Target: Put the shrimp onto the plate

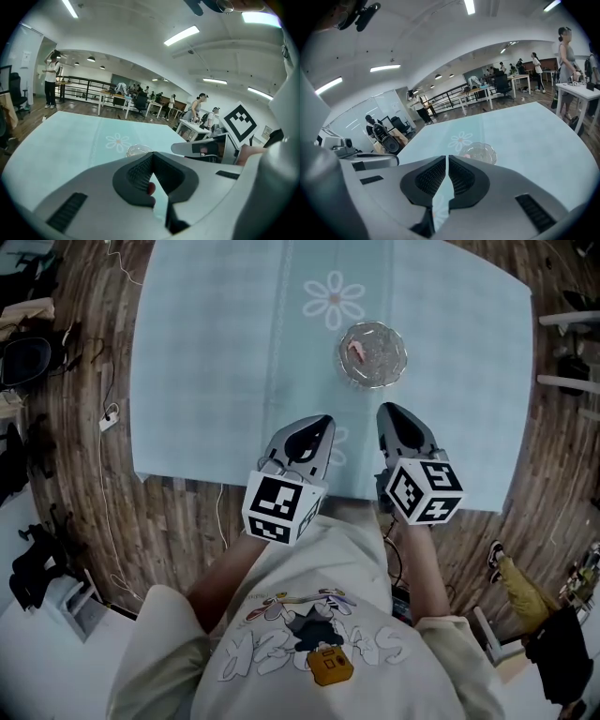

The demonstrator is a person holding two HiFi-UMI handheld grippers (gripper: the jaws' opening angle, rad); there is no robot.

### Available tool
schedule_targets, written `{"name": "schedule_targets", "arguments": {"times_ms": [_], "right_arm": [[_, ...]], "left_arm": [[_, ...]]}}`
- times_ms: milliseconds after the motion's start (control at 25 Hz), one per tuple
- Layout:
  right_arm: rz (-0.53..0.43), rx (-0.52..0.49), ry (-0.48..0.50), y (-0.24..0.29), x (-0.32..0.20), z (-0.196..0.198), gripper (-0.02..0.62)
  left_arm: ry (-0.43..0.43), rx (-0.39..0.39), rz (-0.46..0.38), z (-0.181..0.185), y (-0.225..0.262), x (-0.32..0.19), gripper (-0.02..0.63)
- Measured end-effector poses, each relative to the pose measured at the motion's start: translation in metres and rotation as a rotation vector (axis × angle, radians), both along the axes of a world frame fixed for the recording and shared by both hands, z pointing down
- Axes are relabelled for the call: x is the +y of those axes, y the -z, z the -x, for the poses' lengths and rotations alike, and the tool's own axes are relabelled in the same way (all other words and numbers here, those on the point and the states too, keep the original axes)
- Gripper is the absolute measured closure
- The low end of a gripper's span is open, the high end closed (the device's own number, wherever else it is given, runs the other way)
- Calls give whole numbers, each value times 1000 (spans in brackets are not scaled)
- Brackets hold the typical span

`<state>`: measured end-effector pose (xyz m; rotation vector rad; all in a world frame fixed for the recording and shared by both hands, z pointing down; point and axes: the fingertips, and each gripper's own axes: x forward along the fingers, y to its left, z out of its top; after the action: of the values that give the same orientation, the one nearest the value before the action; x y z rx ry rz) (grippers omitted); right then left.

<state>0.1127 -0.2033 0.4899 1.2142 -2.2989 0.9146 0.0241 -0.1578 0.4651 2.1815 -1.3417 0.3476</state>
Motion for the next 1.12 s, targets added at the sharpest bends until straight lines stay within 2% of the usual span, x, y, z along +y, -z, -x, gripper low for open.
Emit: {"name": "schedule_targets", "arguments": {"times_ms": [280,520,760,1120], "right_arm": [[-51,-42,72,36,46,3,555],[-91,-72,105,60,82,-8,555],[-92,-64,89,57,112,-15,555],[-106,-52,8,88,144,-4,555]], "left_arm": [[100,44,-18,2,41,42,598],[111,10,-53,-1,65,79,598],[60,18,-49,-2,68,110,598],[-22,50,-40,8,82,143,598]]}}
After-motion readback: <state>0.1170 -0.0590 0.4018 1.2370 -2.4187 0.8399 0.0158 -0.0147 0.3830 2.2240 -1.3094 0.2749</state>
